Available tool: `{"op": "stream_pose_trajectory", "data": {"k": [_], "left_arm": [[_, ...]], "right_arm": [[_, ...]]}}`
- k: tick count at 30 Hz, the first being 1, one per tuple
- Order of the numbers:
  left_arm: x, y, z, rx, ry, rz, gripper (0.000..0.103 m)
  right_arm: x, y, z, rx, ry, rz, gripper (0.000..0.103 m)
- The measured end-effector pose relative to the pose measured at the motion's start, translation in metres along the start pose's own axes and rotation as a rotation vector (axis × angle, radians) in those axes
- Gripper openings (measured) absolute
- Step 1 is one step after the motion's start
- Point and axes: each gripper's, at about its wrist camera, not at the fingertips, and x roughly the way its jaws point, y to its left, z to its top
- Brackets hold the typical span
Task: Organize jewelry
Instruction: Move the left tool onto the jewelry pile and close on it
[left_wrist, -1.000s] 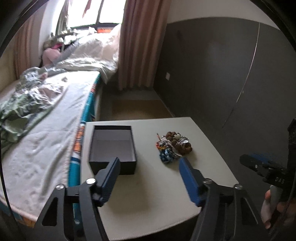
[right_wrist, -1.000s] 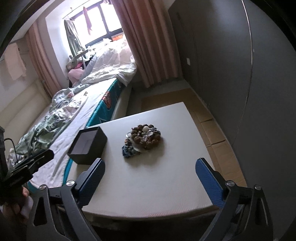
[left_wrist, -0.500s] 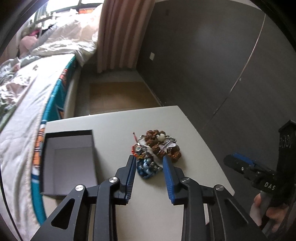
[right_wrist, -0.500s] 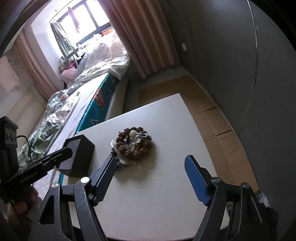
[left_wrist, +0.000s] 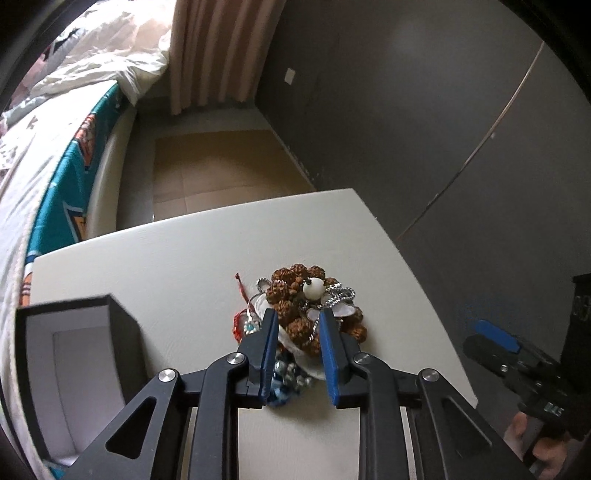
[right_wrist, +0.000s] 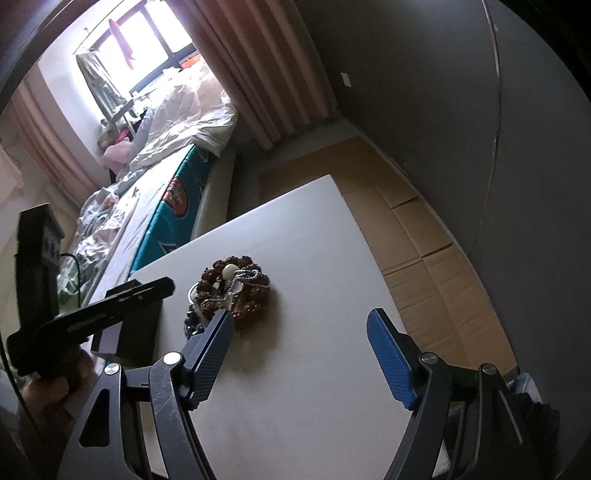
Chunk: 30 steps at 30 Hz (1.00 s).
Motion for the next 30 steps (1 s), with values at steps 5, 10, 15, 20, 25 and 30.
{"op": "stream_pose_trajectory", "data": {"k": [5, 10, 15, 20, 25, 30], "left_arm": [[0.027, 0.001, 0.015, 0.016, 0.055, 0.03, 0.024], [0.055, 0.003, 0.025, 0.043, 0.13, 0.086, 0.024], [0.064, -0.001, 0.024, 0.087, 0.166, 0.118, 0.024], [0.044, -0.006, 0.014, 0.108, 0.16, 0.08, 0.0], [0.012, -0.017, -0.001, 0.13, 0.129, 0.027, 0.0], [-0.005, -0.025, -0.005, 0.149, 0.083, 0.036, 0.0]], "right_arm": [[0.0, -0.003, 0.004, 0.006, 0.0, -0.005, 0.075], [-0.001, -0.004, 0.005, 0.008, 0.002, -0.006, 0.075], [-0.002, -0.003, 0.006, 0.007, 0.005, -0.006, 0.075], [-0.004, -0.001, 0.003, 0.008, 0.009, -0.002, 0.075], [-0.009, 0.001, 0.0, 0.007, 0.013, 0.015, 0.075], [-0.007, 0.002, -0.001, 0.021, 0.019, 0.054, 0.075]]}}
